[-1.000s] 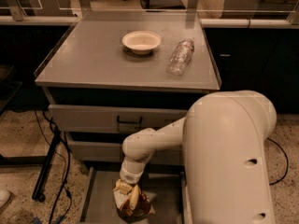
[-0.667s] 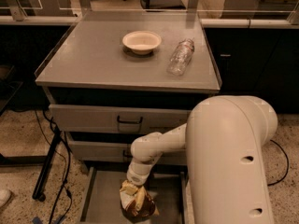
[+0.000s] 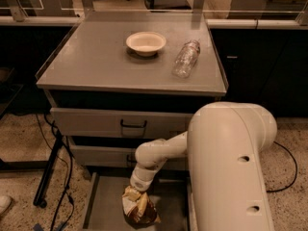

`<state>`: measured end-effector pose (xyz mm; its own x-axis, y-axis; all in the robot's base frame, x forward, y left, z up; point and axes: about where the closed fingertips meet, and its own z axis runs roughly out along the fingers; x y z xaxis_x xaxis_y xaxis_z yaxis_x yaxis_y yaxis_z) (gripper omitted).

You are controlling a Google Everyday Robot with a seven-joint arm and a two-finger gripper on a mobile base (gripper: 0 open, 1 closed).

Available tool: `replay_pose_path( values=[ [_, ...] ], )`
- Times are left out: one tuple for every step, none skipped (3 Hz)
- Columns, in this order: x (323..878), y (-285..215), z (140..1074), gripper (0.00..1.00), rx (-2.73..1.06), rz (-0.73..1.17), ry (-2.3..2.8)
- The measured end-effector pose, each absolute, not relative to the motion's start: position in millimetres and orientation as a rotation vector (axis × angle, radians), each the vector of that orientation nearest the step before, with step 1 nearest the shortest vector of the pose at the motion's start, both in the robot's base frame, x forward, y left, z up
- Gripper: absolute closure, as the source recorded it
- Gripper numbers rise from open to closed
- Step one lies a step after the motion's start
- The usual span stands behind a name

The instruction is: Place brown chip bag into bottom drawer

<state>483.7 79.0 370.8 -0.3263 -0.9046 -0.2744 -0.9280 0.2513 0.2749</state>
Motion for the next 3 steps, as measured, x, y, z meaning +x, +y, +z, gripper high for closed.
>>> replay_pose_path(
  values=[
    [506.5,74.9,330.8,1.0,-1.725,0.654,2.44],
    [504.3,74.7,325.5,1.0,-1.718,0.656,2.45],
    [501.1,67.5,298.1,1.0,-1.67,0.674,2.49]
  ],
)
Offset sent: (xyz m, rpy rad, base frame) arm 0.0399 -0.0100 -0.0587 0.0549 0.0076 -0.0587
